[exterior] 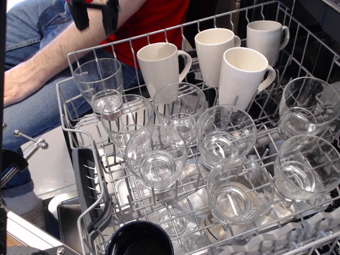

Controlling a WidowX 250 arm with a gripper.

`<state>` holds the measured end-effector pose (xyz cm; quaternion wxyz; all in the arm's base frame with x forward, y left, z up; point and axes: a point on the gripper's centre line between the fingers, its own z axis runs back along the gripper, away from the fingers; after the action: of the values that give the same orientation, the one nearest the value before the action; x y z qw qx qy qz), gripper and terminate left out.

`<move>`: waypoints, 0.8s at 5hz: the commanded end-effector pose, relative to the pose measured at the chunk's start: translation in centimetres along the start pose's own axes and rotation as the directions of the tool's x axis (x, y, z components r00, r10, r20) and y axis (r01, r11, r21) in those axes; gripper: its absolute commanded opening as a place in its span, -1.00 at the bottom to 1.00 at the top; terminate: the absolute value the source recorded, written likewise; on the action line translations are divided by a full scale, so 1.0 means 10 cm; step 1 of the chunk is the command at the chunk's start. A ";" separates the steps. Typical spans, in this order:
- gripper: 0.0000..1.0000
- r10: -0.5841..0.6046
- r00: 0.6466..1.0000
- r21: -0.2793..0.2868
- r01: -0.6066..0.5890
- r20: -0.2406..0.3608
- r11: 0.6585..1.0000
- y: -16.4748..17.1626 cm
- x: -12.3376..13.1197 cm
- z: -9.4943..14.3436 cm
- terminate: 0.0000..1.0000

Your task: Pick up glass cup

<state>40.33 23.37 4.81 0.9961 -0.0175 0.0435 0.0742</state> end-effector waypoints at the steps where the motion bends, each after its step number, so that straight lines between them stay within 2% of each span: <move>1: 1.00 0.055 0.995 0.019 -0.057 0.089 0.998 -0.01 0.10 0.03 -1.00; 4: 1.00 0.087 0.986 0.049 -0.095 0.143 0.994 -0.15 0.15 -0.37 -1.00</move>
<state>40.37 21.15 -3.73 0.9926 -0.0014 0.0200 0.1194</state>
